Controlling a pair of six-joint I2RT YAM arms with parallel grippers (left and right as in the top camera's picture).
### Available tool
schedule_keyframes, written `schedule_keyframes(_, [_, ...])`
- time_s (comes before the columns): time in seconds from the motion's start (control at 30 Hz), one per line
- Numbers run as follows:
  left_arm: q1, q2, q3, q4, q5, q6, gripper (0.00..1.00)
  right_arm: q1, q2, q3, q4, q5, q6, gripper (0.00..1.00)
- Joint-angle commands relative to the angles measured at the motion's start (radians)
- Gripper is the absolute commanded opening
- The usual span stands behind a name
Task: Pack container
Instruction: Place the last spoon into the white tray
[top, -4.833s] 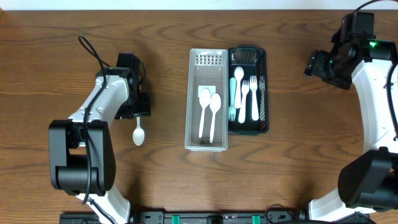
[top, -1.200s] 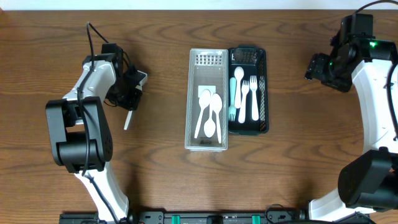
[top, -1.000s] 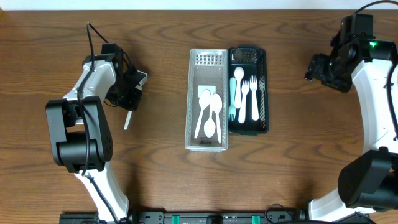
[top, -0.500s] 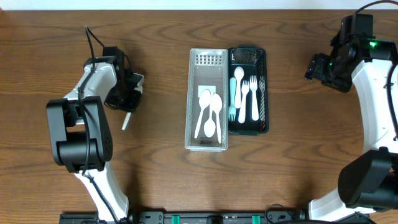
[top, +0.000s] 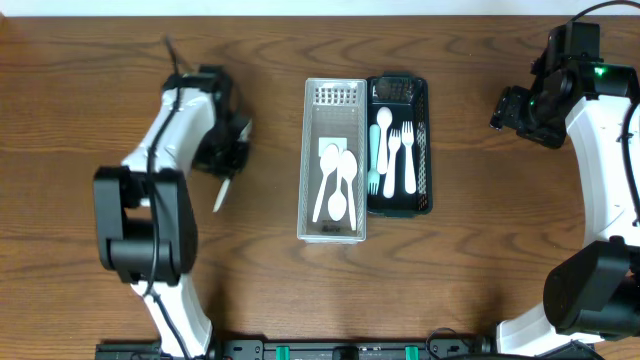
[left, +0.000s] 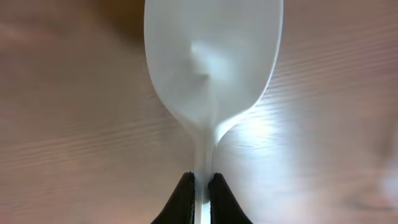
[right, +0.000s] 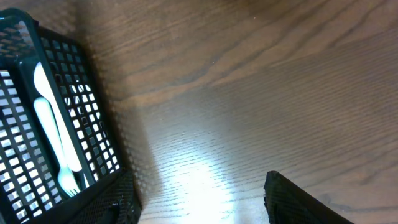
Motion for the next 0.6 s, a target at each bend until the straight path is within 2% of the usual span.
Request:
schedule_keyframes(0.0, [-0.113,-0.154,0.123,-0.026,-0.004,-0.088,0.06,-0.005,-0.002,0.006,-0.002,0.003,-0.016,0.71])
schedule_keyframes(0.1, [-0.207,-0.232,0.154,0.013,-0.004,-0.145,0.06,-0.005,-0.002,0.006,-0.002,0.003,-0.015,0.71])
schedule_keyframes(0.17, [-0.265,-0.264,0.154,0.052,-0.004,-0.232,0.06,-0.005,-0.002,0.006,-0.002,0.003,-0.015,0.71])
schedule_keyframes(0.37, [-0.392,-0.240,0.102,0.147,-0.004,-0.434,0.06,-0.005,-0.002,0.006,0.003,0.003,-0.015,0.71])
schedule_keyframes(0.57, [-0.459,-0.136,0.062,0.231,-0.004,-0.444,0.07,-0.003,-0.002,0.006,0.007,0.003,-0.016,0.71])
